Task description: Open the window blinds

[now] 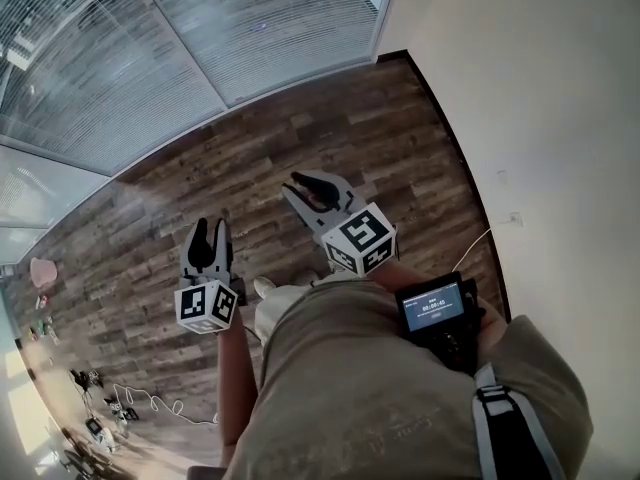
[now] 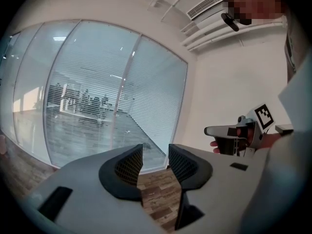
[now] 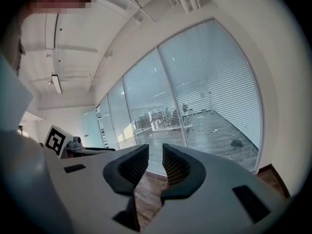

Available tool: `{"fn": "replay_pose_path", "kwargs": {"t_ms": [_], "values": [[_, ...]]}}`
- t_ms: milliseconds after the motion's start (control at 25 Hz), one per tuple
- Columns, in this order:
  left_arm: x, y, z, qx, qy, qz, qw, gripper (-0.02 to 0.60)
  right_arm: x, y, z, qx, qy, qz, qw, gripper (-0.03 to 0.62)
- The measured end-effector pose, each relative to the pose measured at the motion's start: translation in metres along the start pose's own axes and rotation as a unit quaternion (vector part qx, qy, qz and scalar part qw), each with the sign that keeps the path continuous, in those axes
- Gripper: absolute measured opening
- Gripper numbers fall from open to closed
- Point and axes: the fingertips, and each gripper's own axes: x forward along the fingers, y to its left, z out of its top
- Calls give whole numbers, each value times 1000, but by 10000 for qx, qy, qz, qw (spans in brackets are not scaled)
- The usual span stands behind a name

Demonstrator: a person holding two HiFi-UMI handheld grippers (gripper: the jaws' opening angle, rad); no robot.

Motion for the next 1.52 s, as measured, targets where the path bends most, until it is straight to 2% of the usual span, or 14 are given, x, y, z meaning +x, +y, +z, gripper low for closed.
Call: {"fn": "replay_pose_path", "kwargs": {"t_ms": [200, 480, 640, 960, 1280, 1360, 1440, 1520], "values": [[-31, 52, -7, -96, 117, -54, 9999, 163, 36, 52, -12, 1, 64, -11, 10000, 77], [-72, 139, -13, -199, 196, 142, 9995, 163, 89, 118, -24, -118, 211, 110, 9996, 77], [-82, 173, -21, -292, 308, 187, 9989, 163, 113, 139, -28, -216, 341, 148, 9991, 77], [-71, 191, -14, -262, 274, 84, 9992, 163, 139, 137, -26, -294, 395, 82, 9988, 77], [-46, 182, -6, -89, 279, -63, 9996, 163, 145, 115, -16, 180, 173, 76, 9997, 77], [-41, 181, -2, -85, 268, -77, 9996, 163, 148, 112, -16, 19, 283, 122, 9995, 72], [-37, 179, 1, -98, 262, -79, 9996, 163, 149, 113, -16, -237, 392, 176, 9988, 40], [-34, 176, 3, -101, 264, -85, 9996, 163, 150, 112, -15, -274, 410, 215, 9986, 26]]}}
